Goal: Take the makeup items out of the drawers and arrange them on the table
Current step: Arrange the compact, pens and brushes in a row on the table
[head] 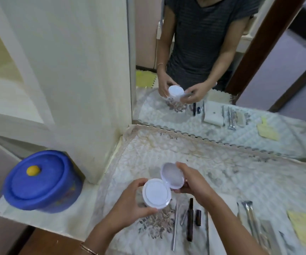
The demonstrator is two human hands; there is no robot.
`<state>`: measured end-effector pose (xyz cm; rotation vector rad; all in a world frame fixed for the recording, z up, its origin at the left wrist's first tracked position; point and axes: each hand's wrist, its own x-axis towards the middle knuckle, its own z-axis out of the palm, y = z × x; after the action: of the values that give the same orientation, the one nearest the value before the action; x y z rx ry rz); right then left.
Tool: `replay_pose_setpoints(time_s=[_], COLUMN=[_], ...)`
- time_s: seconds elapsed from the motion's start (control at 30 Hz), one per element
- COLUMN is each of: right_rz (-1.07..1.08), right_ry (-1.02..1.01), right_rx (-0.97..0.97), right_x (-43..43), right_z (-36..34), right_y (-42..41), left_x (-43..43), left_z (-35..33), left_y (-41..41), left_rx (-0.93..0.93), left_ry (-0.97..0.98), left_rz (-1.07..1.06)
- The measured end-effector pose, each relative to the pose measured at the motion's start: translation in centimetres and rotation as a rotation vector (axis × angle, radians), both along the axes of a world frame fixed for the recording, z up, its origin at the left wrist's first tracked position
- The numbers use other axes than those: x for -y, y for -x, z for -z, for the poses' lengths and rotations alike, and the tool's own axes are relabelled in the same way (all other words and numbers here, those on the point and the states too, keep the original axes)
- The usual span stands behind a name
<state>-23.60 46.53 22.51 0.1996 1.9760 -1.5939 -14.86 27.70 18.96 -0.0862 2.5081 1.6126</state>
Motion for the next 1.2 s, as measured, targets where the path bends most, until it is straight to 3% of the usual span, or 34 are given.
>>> replay_pose_setpoints(time_s=[0.13,0.33,0.53,0.7,0.8,0.9,1.1,1.2], right_rz=[-0.008,-0.136,-0.107,-0.053,-0.002,-0.047,-0.216,-0.188], right_ry=[-0.041,-0.136,-0.239,-0.252,-0.336,-0.558,-0.797,-0.837], right_rx=[-0.041,-0.11,-0.177,-0.18,-0.246,-0.323,-0.21,-0.187], right_x=[0.5,2.6,3.6,3.2,1.4,-1.2,-1.6,-1.1], right_z=[0.9,3.5,5.7,5.8,5.4,5.3,6.8,7.0], right_y=[-0.7,-1.0,-0.1,0.2,-0.4,-2.5,-7.7,-8.0], left_x=[-1.8,-3.0,-4.2,-5.1,-5.2,-5.2,-5.3,-5.5], left_z=[1.5,3.5,5.6,7.1,7.3,7.9,7.8,7.3], left_y=[-1.2,-3.0,-3.0,-2.8,-2.6,-2.3,-2.1,-2.1], left_rx=[0.043,0.077,0.102,-0.048,-0.072,-0.057,-0.044,-0.055], left_ry=[0.14,0.177,0.547,0.744,0.796,0.796,0.752,0.736], left_rz=[0.041,-0.098,-0.104,-0.111,-0.068,-0.022,0.017,0.025])
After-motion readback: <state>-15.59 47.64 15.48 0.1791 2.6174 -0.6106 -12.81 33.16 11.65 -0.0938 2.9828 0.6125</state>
